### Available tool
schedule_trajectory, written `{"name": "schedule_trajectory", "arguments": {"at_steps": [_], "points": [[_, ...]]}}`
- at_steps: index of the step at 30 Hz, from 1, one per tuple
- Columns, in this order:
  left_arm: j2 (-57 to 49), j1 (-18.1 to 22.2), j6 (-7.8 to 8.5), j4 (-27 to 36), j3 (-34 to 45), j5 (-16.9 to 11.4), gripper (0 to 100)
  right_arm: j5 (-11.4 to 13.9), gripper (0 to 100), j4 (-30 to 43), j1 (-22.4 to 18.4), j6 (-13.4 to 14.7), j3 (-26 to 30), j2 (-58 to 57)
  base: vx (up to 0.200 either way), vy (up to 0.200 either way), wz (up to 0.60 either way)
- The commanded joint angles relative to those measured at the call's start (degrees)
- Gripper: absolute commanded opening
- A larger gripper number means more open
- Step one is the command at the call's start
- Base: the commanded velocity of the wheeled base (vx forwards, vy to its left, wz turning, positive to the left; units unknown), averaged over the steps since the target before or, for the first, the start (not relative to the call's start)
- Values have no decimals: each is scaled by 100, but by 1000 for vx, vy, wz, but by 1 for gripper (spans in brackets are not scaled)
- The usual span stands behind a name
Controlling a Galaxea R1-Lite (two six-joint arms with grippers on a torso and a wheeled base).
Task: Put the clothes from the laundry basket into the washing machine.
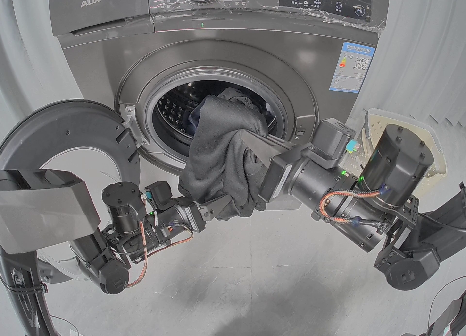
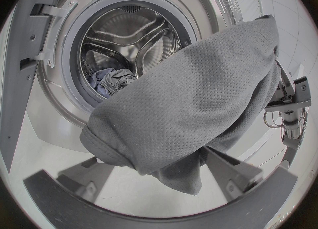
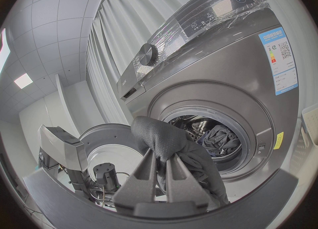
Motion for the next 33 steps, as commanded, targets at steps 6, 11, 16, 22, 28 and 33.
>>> {"name": "schedule_trajectory", "arguments": {"at_steps": [6,11,16,22,28,33], "points": [[-168,-14,10,-12,89,30,0,1,0,-4,-5,-1,14,19,0,0,0],[-845,-111,45,-21,626,12,0,1,0,5,-23,-1,40,10,0,0,0],[-2058,-480,54,-3,1531,-172,0,1,0,49,-93,8,49,63,0,0,0],[-3042,-832,1,6,1926,-647,0,10,0,31,-216,-1,207,248,0,0,0],[-3227,-893,10,15,1601,-726,0,18,100,40,-234,8,498,248,0,0,0],[-3130,-858,-8,32,1118,-656,0,36,100,110,-242,-19,893,239,0,0,0]]}}
